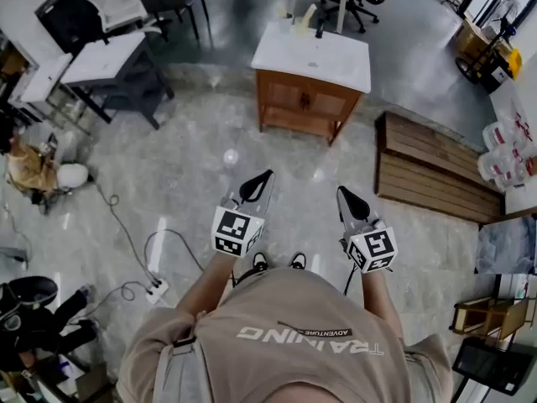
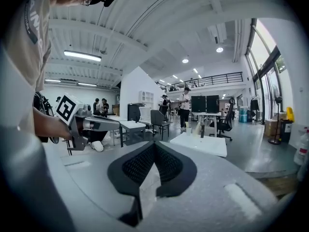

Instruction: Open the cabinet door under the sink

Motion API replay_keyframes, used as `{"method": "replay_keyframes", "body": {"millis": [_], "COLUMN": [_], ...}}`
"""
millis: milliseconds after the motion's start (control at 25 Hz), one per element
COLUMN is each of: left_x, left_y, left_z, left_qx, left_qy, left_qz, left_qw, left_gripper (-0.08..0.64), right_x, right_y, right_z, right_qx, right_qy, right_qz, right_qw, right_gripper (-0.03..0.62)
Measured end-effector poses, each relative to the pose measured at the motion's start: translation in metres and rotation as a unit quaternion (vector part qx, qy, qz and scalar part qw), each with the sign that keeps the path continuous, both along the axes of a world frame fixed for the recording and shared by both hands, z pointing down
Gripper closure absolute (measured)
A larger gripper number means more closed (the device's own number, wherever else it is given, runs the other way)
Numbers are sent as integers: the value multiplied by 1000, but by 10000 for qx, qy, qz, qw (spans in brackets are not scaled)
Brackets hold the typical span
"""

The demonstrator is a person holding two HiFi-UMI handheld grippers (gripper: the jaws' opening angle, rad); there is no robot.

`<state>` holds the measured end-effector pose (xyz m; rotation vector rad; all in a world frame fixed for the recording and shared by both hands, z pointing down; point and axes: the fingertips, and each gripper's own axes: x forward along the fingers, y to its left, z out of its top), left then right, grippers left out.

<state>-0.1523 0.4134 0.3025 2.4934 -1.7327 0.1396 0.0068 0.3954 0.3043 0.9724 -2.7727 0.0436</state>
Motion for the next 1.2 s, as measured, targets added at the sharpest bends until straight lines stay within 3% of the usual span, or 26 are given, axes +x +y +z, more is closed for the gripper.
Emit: {"method": "replay_keyframes", "body": {"millis": [400,680,800,1040,1200], "left_x": [-28,-39,-43,-39,-28], "left_y": [8,3,-12,-69,-116], "left_z": [9,40,40,28,9], "left_qx": [-10,-373,-377,-321,-193], "left_qy": [21,111,71,-39,-306], "left_qz": [185,164,150,66,188], "left_qw": [9998,9991,9991,9995,9992], "left_gripper": [541,541,541,541,541], "right_x": [-25,-29,-28,-28,-20], "right_y": [13,13,-6,-69,-118], "right_z": [27,56,61,63,69], "right_qx": [-400,-715,-819,-600,-538], "right_qy": [218,295,204,257,308], "right_qz": [208,295,380,278,261], "right_qw": [9987,9966,9957,9975,9977], "right_gripper": [591,591,591,591,591]}}
